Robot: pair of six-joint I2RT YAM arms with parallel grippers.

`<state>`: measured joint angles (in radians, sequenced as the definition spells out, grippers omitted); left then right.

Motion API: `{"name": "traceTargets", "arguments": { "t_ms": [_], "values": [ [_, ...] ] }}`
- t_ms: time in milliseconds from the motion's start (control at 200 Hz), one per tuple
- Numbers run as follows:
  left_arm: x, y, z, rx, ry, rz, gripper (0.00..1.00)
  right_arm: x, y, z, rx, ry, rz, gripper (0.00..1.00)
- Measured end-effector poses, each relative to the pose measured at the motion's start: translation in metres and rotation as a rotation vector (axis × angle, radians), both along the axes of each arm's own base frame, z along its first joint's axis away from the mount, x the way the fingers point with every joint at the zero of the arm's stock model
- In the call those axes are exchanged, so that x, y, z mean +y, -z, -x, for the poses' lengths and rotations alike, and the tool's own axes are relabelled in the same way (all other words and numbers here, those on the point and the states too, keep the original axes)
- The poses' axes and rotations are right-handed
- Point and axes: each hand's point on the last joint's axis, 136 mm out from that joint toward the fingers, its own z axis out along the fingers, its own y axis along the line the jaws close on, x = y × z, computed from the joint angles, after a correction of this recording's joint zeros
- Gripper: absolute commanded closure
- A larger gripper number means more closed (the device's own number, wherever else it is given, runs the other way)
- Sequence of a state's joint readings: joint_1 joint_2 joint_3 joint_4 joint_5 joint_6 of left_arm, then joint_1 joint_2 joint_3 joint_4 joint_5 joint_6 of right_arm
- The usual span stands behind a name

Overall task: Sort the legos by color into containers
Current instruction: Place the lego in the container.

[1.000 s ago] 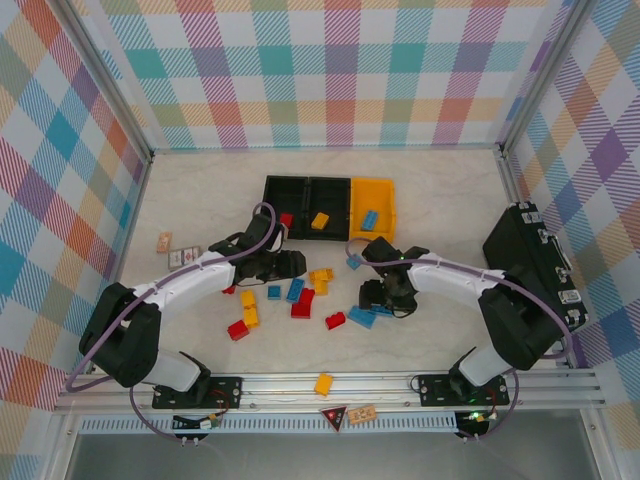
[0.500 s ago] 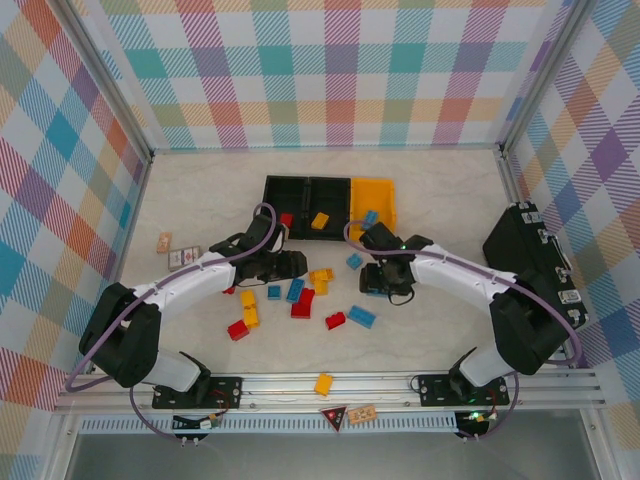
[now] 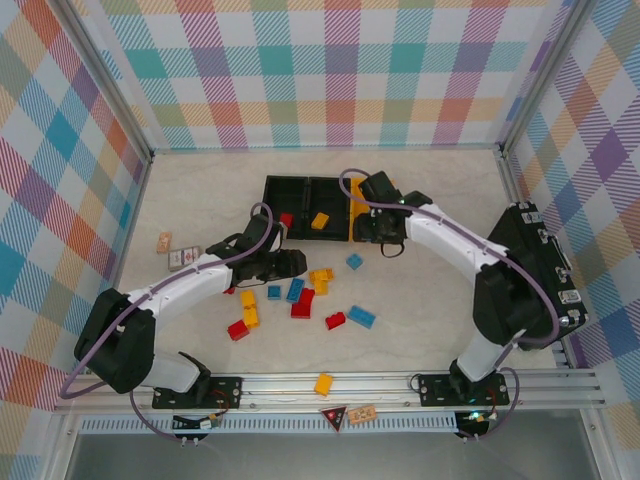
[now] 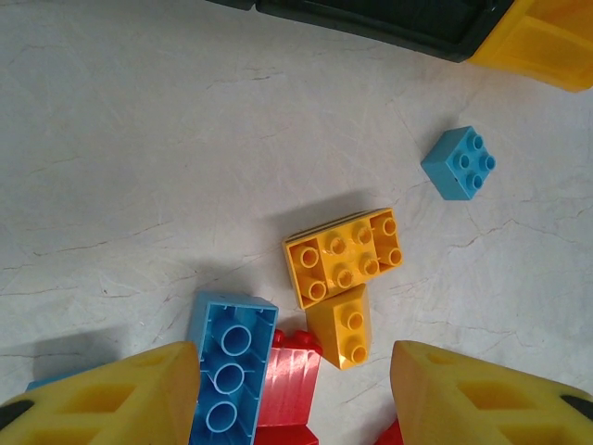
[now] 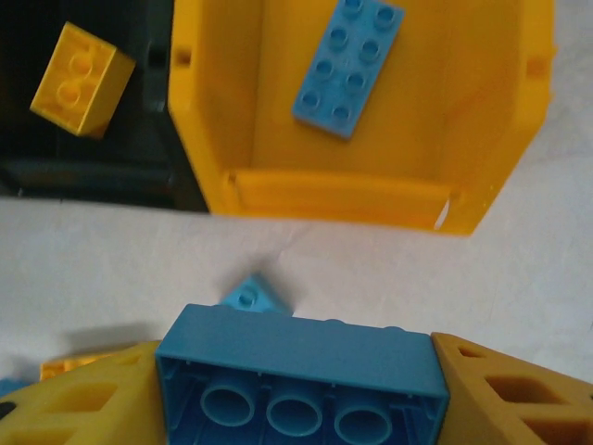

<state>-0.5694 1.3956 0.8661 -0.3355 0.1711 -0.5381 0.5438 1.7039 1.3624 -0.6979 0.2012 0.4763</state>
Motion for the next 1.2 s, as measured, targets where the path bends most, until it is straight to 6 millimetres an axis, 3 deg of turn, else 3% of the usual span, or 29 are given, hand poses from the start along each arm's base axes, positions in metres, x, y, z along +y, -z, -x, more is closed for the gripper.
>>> {"name": "traceTargets", "arguments": {
  "t_ms": [285, 440, 710, 985, 1200],
  "values": [
    [0.003, -0.008, 0.002, -0.018, -0.017, 0.014, 0.43, -0.006, 0.01, -0.056, -0.016, 0.034, 0.034, 0.39],
    [0.006, -0.011, 0.003, -0.032, -0.028, 0.012, 0.43, -0.005, 0.022, -0.074, -0.007, 0.041, 0.072, 0.38],
    [0.009, -0.017, 0.005, -0.052, -0.035, 0.008, 0.43, -0.006, 0.039, -0.08, 0.024, 0.033, 0.116, 0.31],
    [0.012, -0.015, 0.006, -0.043, -0.04, -0.006, 0.43, -0.006, 0.036, -0.082, 0.018, 0.035, 0.119, 0.2],
    [0.012, -0.014, 0.006, -0.043, -0.042, -0.008, 0.43, -0.005, 0.034, -0.083, 0.013, 0.034, 0.114, 0.2]
  ]
}}
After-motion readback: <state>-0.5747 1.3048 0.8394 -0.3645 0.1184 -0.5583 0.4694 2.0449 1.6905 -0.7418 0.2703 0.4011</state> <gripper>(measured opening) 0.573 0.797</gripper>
